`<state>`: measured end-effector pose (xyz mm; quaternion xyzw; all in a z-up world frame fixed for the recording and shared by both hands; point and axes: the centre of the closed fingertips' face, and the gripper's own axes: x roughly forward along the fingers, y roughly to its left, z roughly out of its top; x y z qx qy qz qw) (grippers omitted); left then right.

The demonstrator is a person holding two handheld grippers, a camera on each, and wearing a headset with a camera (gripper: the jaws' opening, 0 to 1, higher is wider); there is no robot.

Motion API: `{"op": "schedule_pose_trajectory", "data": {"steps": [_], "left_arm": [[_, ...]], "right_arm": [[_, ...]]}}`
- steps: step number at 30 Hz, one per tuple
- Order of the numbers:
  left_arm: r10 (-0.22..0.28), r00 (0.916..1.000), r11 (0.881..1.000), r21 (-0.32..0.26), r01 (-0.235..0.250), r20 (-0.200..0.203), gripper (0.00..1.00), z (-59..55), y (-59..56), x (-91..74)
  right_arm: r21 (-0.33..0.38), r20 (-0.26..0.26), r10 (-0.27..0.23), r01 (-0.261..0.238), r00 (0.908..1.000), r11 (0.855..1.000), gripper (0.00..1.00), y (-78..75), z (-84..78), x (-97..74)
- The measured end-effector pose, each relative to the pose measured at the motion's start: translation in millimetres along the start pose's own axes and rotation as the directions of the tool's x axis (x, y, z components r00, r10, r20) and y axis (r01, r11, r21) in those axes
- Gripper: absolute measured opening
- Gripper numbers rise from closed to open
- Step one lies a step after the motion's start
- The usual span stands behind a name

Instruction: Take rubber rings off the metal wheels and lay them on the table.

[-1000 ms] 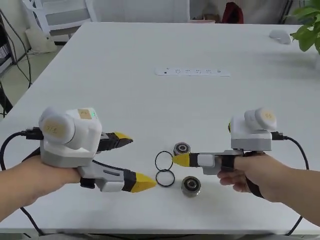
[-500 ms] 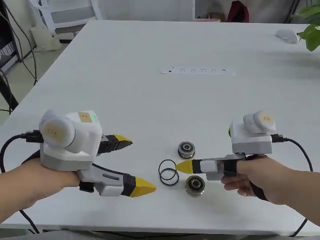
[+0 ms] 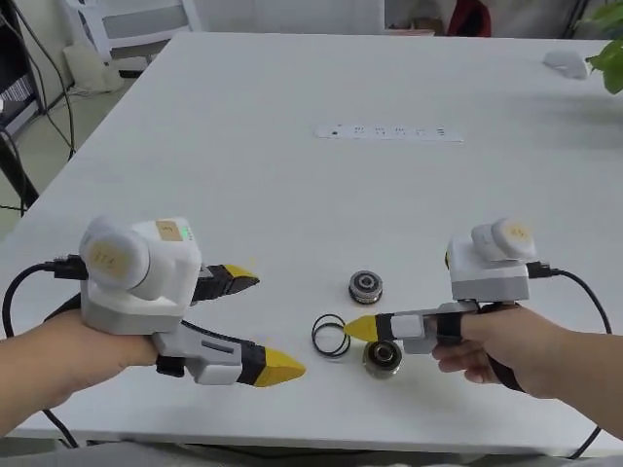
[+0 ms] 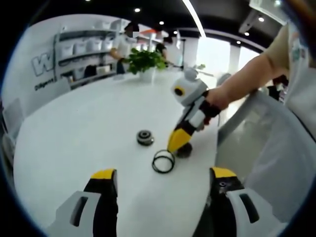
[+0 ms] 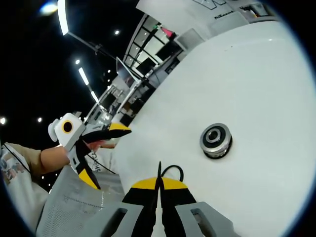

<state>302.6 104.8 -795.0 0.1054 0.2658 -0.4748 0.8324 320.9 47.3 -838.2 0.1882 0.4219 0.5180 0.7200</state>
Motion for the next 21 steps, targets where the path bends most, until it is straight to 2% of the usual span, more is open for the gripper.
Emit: {"op": "schedule_pose_trajectory", "data": {"steps": [6,21], "left_arm": [[-0.001,1.0,1.0,-0.003,0.001,-0.006,0.77,-1.9,0.1,-0.6],[-0.017,0.9997,1.0,-0.008,0.017,-0.018,0.76,-4.3,-1.1,4.7]], "right_arm": [[0.001,-0.005,-0.011,0.011,0.9999,1.0,0.0,-6.5,-0.9,1.2],[-0.006,-0.006,-0.023,0.022,0.9997,1.0,0.0,-9.5,-0.4,3.0]]}}
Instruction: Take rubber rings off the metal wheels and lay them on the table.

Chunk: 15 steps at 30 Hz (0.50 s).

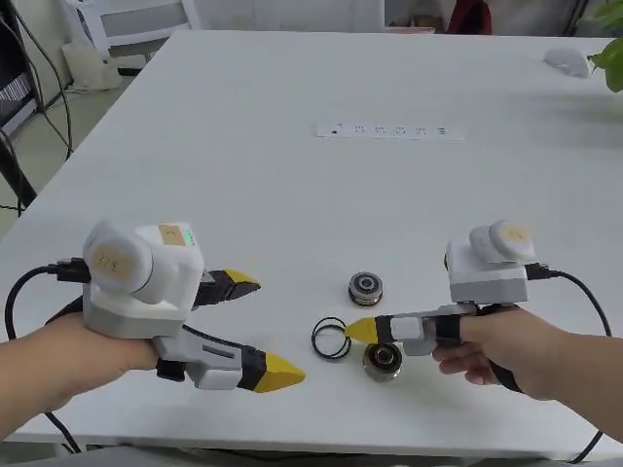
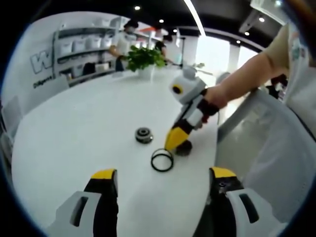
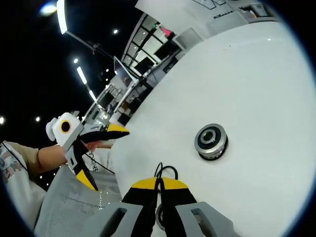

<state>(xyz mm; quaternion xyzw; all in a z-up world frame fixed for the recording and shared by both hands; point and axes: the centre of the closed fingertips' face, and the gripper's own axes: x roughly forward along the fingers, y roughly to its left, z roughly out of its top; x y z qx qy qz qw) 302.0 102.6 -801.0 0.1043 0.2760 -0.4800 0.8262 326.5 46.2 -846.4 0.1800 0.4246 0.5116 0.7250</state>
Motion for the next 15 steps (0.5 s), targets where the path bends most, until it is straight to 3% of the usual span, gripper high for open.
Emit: {"op": "schedule_pose_trajectory", "data": {"steps": [15], "left_arm": [[-0.005,0.9999,1.0,-0.008,0.005,-0.013,0.76,-4.8,1.6,1.1]], "right_arm": [[-0.027,-0.03,-0.014,0.013,0.9995,1.0,0.05,2.7,-3.8,2.2]]}}
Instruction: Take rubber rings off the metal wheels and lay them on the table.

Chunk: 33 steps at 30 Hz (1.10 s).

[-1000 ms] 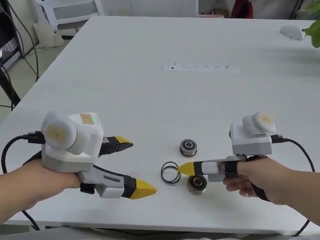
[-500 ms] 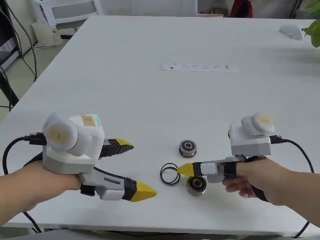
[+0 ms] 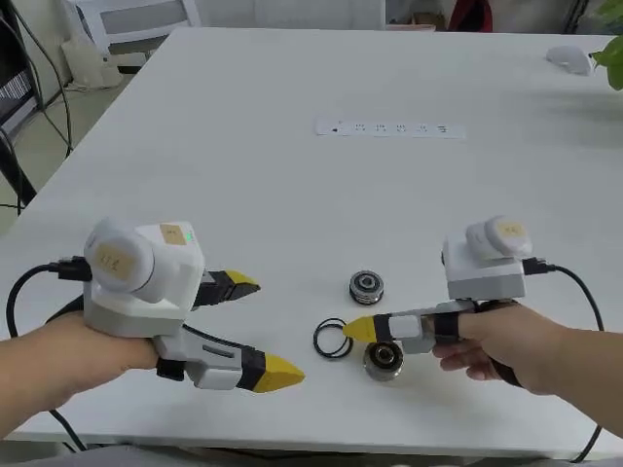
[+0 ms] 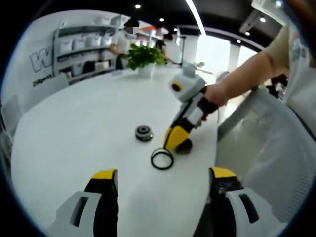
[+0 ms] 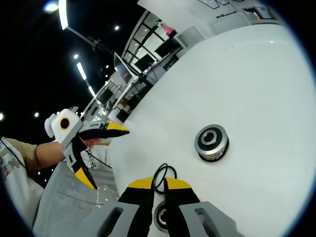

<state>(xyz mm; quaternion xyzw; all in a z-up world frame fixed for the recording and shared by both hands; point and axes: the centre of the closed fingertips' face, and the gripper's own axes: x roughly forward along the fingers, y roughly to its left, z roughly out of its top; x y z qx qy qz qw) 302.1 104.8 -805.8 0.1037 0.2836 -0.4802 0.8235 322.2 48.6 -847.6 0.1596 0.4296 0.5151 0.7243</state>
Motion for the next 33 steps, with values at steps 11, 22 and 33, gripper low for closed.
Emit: {"op": "schedule_pose_trajectory", "data": {"steps": [11,22,33], "left_arm": [[0.0,1.0,1.0,-0.001,0.0,-0.005,0.76,-0.1,1.2,0.4],[0.0,1.0,1.0,-0.002,0.0,-0.009,0.75,0.2,3.4,0.2],[0.006,1.0,1.0,0.006,-0.006,-0.003,0.74,9.8,9.8,3.1]], "right_arm": [[-0.028,-0.013,-0.022,0.022,0.9997,0.999,0.11,4.2,-1.8,-2.8],[-0.029,0.017,-0.031,0.031,0.9994,0.999,0.16,0.2,5.5,-11.5],[-0.068,0.068,-0.046,0.05,0.9967,0.996,0.2,-5.8,20.1,-25.6]]}}
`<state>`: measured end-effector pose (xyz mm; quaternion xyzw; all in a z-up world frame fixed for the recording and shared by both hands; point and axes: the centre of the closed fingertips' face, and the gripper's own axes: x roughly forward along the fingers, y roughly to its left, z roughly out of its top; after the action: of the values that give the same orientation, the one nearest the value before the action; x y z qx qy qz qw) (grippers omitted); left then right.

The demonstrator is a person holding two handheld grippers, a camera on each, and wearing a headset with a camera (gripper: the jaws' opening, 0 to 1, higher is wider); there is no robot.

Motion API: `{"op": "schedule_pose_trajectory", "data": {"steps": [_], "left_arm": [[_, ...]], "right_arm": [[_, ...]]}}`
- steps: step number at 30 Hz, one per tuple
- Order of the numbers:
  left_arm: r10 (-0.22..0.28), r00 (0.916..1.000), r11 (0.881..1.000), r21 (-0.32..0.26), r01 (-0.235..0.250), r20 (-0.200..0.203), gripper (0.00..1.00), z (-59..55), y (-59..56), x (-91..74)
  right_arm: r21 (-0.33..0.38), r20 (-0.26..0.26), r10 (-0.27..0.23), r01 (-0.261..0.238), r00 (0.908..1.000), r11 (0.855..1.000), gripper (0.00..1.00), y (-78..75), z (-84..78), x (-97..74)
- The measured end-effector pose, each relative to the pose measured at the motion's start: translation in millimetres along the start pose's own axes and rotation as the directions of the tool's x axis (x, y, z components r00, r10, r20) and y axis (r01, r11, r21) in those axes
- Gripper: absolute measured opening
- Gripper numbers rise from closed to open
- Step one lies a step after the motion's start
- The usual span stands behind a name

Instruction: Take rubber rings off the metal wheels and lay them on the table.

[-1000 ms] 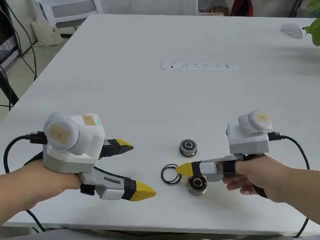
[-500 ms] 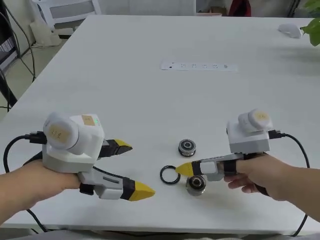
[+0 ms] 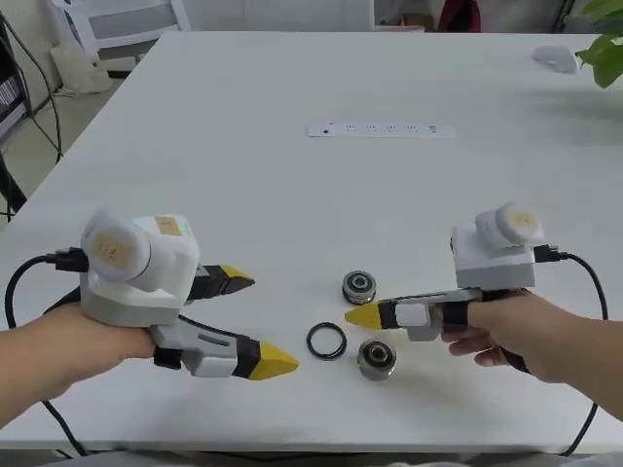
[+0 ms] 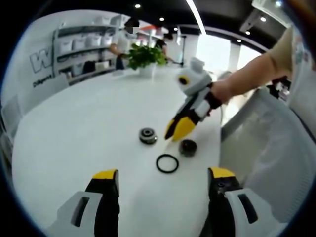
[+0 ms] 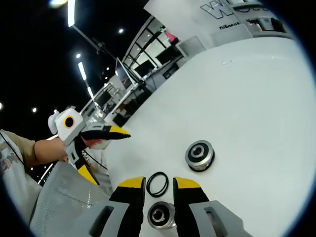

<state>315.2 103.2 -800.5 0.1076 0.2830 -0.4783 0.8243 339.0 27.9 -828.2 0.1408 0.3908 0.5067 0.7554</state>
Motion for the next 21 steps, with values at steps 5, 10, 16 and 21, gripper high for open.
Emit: {"op": "schedule_pose_trajectory", "data": {"steps": [5,10,16,21], "left_arm": [[0.004,1.0,1.0,0.004,-0.004,0.003,0.73,5.4,4.0,3.5],[0.004,1.0,1.0,0.004,-0.004,0.004,0.73,9.2,8.3,7.7],[0.007,1.0,1.0,0.01,-0.007,0.003,0.72,14.0,16.9,10.9],[0.015,0.9999,1.0,0.003,-0.015,0.005,0.71,15.9,23.3,15.4]], "right_arm": [[-0.044,0.007,-0.017,0.017,0.9998,0.999,0.23,-3.9,2.5,-4.0],[-0.094,0.016,-0.034,0.036,0.9993,0.995,0.24,-8.2,6.6,-8.6],[-0.172,0.023,-0.05,0.053,0.9985,0.984,0.3,-11.6,10.4,-11.8],[-0.24,0.013,-0.066,0.067,0.9977,0.969,0.32,-15.4,9.1,-11.4]]}}
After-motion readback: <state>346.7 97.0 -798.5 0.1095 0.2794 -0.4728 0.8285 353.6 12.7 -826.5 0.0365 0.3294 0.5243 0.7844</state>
